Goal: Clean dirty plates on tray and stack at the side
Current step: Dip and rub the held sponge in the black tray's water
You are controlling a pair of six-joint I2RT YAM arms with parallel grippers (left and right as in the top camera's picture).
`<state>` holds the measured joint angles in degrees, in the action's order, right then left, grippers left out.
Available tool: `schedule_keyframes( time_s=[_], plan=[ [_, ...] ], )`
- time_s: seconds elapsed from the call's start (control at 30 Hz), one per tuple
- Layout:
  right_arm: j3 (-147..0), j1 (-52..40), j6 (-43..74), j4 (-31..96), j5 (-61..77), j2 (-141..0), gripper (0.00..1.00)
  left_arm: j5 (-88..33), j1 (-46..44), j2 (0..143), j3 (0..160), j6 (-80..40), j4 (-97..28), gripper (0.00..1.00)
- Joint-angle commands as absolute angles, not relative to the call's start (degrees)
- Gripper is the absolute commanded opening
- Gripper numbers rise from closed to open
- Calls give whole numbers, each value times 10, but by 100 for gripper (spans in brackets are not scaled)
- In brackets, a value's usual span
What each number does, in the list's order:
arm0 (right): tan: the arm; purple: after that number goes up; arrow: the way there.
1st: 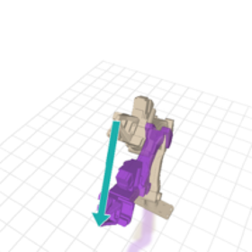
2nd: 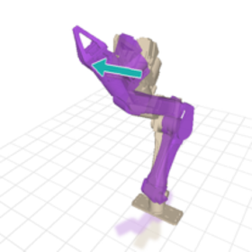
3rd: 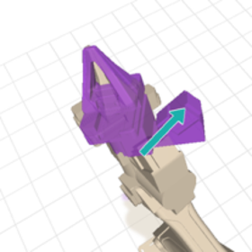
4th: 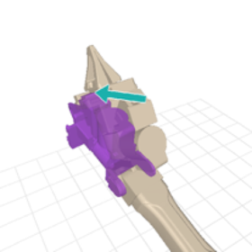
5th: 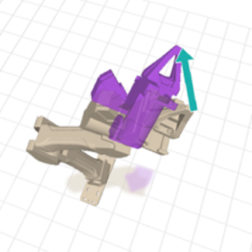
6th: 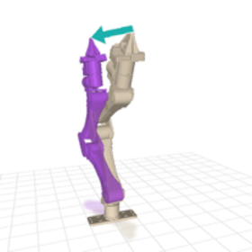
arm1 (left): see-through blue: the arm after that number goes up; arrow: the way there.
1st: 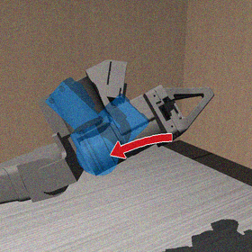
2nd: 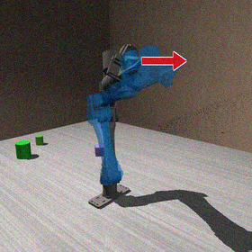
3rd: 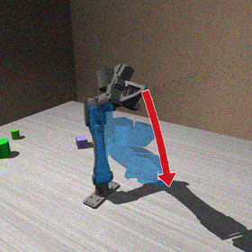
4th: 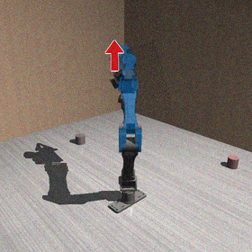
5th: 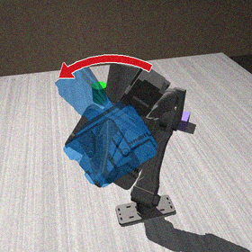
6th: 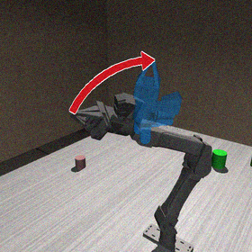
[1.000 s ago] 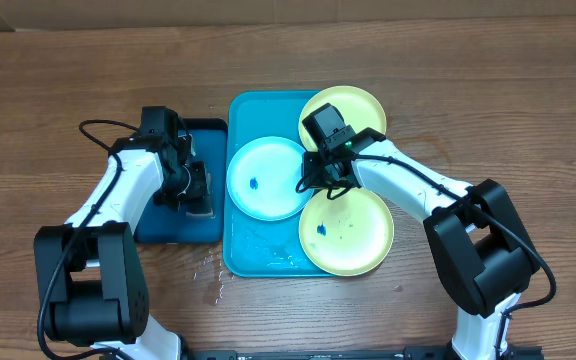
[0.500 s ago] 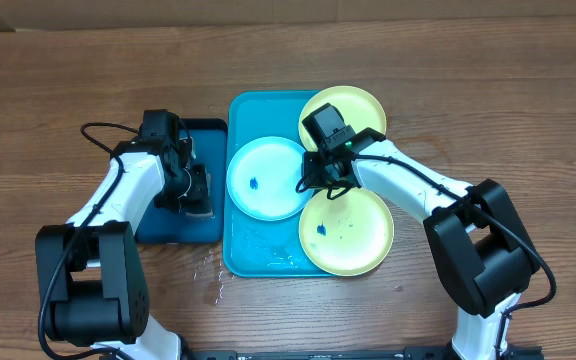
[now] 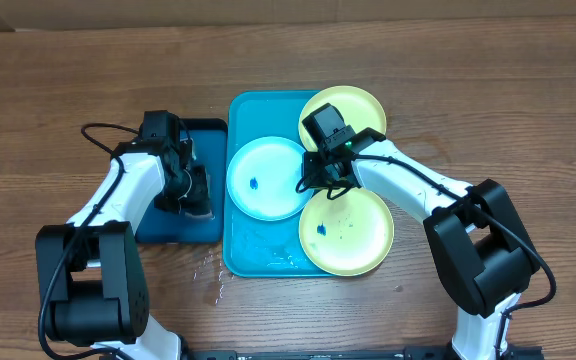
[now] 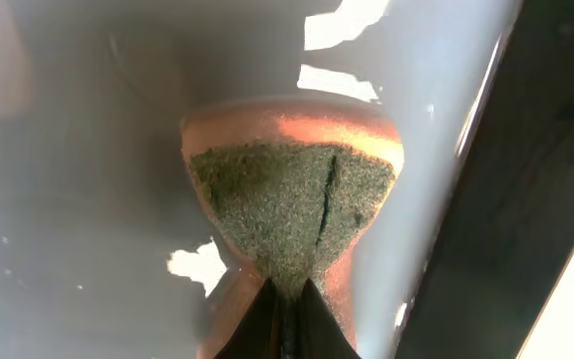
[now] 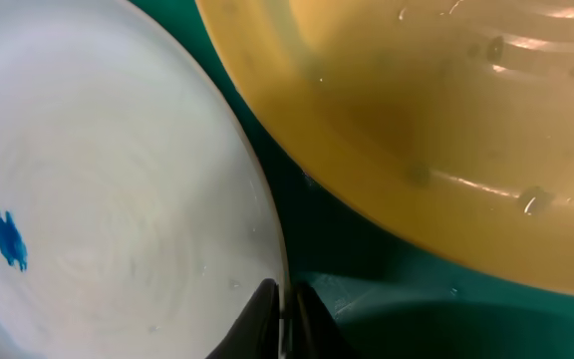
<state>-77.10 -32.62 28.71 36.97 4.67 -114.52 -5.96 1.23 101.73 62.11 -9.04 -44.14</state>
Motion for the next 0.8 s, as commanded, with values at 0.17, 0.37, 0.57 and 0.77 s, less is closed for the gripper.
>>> schedule_keyframes(
  time_s=[0.17,0.37,0.57,0.77],
  plan=[
    [-778,-324,287,363,57,-1148,15,-54,27,973,722,-93,-494,4],
    [-778,-324,287,363,59,-1148,4,-28,15,943,766,-95,-508,4],
    [-778,-324,287,362,59,-1148,17,36,-11,947,766,-112,-527,4],
    [-778,-324,287,362,60,-1148,4,71,-28,948,766,-114,-522,4]
  ],
)
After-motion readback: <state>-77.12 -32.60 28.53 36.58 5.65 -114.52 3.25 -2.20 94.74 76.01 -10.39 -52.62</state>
